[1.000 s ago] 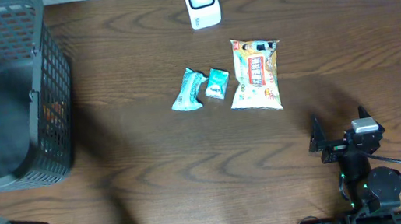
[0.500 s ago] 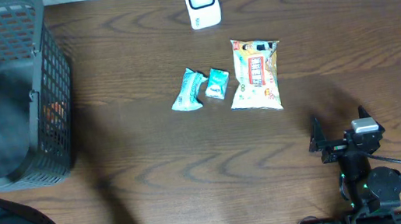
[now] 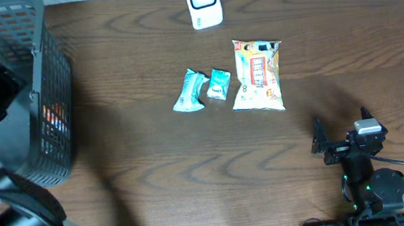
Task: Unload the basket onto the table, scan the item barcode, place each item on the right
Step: 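Reach the left gripper into the basket and grasp the orange tissue pack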
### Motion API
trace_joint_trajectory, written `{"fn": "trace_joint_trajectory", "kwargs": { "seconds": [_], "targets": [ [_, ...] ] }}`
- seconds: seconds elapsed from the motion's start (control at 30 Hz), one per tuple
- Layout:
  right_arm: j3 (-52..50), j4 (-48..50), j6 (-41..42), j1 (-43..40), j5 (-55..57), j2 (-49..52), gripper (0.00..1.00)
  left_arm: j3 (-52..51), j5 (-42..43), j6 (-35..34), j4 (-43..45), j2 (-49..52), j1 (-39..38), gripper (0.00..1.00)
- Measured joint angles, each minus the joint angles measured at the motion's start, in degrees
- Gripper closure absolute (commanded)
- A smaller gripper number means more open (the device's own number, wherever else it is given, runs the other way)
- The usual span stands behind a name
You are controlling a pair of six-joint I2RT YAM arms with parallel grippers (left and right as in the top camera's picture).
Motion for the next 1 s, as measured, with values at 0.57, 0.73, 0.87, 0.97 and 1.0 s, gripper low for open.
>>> {"fn": "trace_joint_trajectory", "kwargs": {
  "seconds": [0.57,0.73,0.87,0.97,1.0],
  "targets": [
    [0.0,0.0,0.0,0.0,0.0,0.0,0.01,-0.02,-0.17,18.32,-5.42,11.15,-1.97,0.2],
    [0.0,0.0,0.0,0.0,0.0,0.0,0.01,-0.02,-0.15,22.29,-5.66,11.37,-1.97,0.2],
    [0.0,0.0,0.0,0.0,0.0,0.0,0.01,-0.74,-0.15,24.35,-5.73,11.37,-1.97,0.2],
    [0.0,0.0,0.0,0.0,0.02,0.0,0.01,-1.86,-0.17,25.4,-5.46,11.74,-1.92,0.34],
    [0.0,0.0,0.0,0.0,0.0,0.0,0.01,-2.08,-0.22,25.51,-5.4,12.11,-1.9,0.35]
  ]
}}
